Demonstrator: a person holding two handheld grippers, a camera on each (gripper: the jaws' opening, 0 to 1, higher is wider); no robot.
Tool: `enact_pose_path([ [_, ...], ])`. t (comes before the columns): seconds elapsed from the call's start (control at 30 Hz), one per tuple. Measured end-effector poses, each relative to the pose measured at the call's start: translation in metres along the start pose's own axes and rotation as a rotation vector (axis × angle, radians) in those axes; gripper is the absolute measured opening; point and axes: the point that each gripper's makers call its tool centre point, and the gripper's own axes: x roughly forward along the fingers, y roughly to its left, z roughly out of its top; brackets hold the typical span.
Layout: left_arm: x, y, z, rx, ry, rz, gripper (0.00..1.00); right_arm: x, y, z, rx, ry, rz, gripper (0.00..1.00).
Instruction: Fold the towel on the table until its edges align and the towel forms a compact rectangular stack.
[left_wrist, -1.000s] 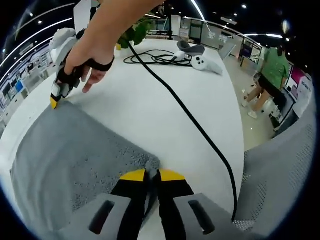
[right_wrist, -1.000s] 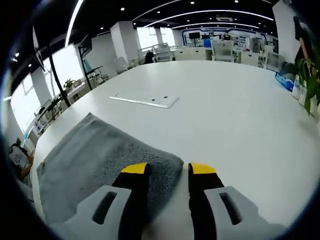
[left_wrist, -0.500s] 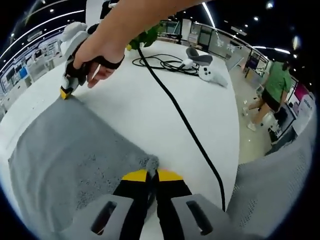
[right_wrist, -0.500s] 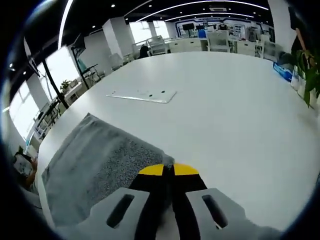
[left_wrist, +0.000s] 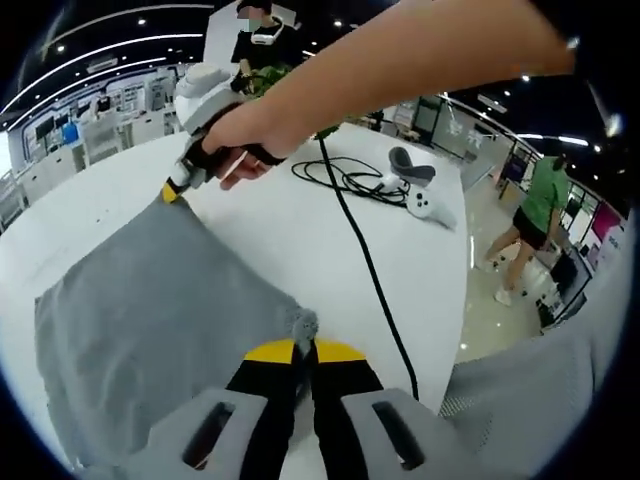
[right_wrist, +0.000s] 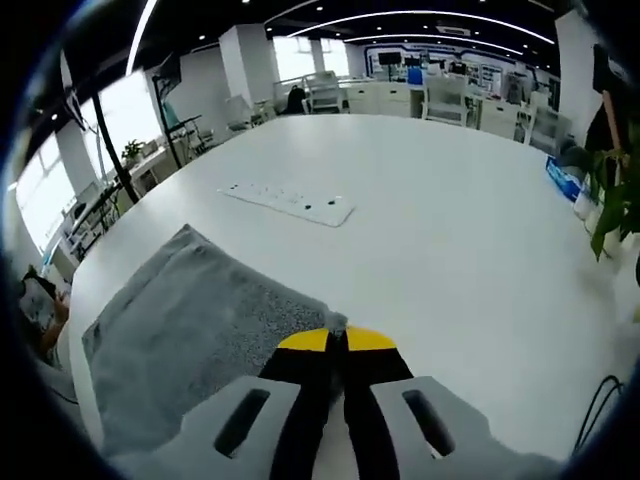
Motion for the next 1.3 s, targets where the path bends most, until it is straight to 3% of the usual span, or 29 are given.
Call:
enact_pose_path([
  [0.23, -0.029, 0.02, 0.012, -0.017, -0.069, 0.052, 0.04, -0.002, 0.007, 0.012, -0.026, 0.001, -0.029, 0.01],
  [0.53, -0.055, 0.032, 0.015, -0.049, -0.133, 0.074, 0.04, -0.01, 0.014, 0.031, -0.01, -0.003, -0.071, 0.01],
  [0.7, -0.065, 0.039, 0.014, -0.105, -0.173, 0.076, 0.04, -0.012, 0.025, 0.045, 0.029, -0.031, -0.08, 0.01],
  [1.03, -0.093, 0.053, 0.011, -0.183, -0.255, 0.099, 0.04, -0.011, 0.047, 0.068, -0.014, -0.04, -0.105, 0.01],
  [1.3, -0.113, 0.058, 0.006, -0.184, -0.288, 0.12, 0.04, -0.008, 0.069, 0.086, -0.039, -0.055, -0.108, 0.01],
])
